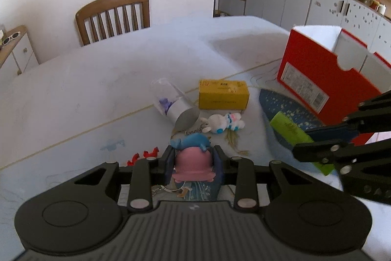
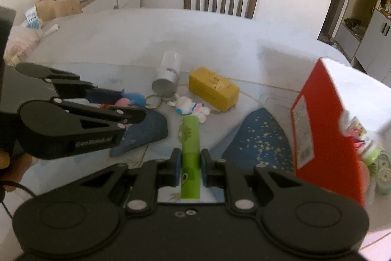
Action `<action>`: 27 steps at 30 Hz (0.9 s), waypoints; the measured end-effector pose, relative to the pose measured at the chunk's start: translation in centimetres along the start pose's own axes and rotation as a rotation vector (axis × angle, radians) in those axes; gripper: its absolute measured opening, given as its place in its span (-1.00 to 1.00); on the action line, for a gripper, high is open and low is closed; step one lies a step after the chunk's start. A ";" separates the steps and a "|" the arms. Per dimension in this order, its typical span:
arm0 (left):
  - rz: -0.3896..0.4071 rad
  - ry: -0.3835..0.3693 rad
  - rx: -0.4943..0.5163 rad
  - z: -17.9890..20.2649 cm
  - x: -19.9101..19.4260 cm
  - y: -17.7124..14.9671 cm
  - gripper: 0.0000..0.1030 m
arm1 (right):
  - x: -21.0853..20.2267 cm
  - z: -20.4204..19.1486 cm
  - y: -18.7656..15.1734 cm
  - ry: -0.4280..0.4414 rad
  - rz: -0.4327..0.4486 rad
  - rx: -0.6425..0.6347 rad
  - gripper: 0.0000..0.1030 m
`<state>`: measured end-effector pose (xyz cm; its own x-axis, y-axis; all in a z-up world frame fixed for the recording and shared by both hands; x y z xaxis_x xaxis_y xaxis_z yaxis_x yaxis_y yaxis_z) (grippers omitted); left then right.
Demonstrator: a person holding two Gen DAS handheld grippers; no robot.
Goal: Organize rigid objects
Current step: 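Lift and carry the figurine and green marker with both tools toward the box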
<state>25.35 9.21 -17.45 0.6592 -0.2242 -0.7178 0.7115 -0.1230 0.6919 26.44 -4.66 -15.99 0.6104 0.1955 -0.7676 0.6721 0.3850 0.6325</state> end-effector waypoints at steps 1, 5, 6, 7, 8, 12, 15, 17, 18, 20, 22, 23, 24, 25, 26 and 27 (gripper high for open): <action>0.008 -0.002 -0.004 0.1 -0.4 0.1 -0.37 | -0.5 0.2 0.1 0.001 0.008 0.005 -0.71; 0.031 -0.019 -0.019 0.8 -2.1 1.0 -0.37 | -2.8 1.0 0.4 0.006 0.038 0.022 -0.71; 0.038 -0.024 -0.019 1.1 -2.6 1.3 -0.37 | -3.3 1.3 0.4 0.007 0.044 0.027 -0.71; 0.046 -0.028 -0.017 1.4 -3.0 1.6 -0.37 | -3.8 1.6 0.5 0.006 0.049 0.032 -0.71; 0.053 -0.033 -0.016 1.8 -3.5 2.0 -0.37 | -4.3 1.9 0.6 0.006 0.054 0.036 -0.71; 0.079 -0.051 -0.018 3.3 -5.0 3.6 -0.37 | -6.2 3.6 1.1 -0.001 0.079 0.056 -0.71; 0.098 -0.068 -0.011 4.9 -6.1 5.0 -0.37 | -7.6 5.2 1.5 -0.003 0.101 0.067 -0.71; 0.106 -0.081 -0.012 6.0 -6.6 6.1 -0.37 | -8.4 6.3 1.7 -0.009 0.111 0.072 -0.71; 0.106 -0.088 -0.014 6.6 -6.8 6.6 -0.37 | -8.8 6.9 1.8 -0.012 0.115 0.075 -0.71; 0.107 -0.104 -0.020 7.8 -7.1 7.5 -0.37 | -9.6 8.2 1.9 -0.022 0.124 0.081 -0.71; 0.112 -0.113 -0.018 9.3 -7.2 8.5 -0.37 | -10.1 9.5 1.9 -0.032 0.137 0.089 -0.71; 0.115 -0.114 -0.016 9.9 -7.1 8.8 -0.37 | -10.4 10.1 1.8 -0.032 0.144 0.094 -0.71; 0.117 -0.114 -0.013 10.6 -7.0 9.2 -0.37 | -10.7 10.8 1.7 -0.034 0.148 0.101 -0.71; 0.118 -0.116 -0.009 11.4 -6.9 9.6 -0.37 | -10.8 11.5 1.6 -0.038 0.151 0.107 -0.71; 0.120 -0.117 -0.006 12.1 -6.7 9.9 -0.37 | -11.1 12.3 1.4 -0.042 0.156 0.111 -0.71; 0.120 -0.117 -0.003 12.9 -6.5 10.2 -0.37 | -11.2 13.1 1.2 -0.045 0.160 0.115 -0.71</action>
<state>25.20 -3.07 -4.71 0.7068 -0.3483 -0.6157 0.6300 -0.0860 0.7718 25.89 -18.18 -5.23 0.7298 0.2043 -0.6524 0.6068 0.2459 0.7558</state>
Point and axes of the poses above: each gripper's, at about its wrist camera, not at the fingertips, and x roughly the way its jaws point, z to its right, y to its top, the point moved 7 cm from there along x, roughly the way its jaws point, and after that the axes turned 6 degrees about -x, right-handed, at the moved point
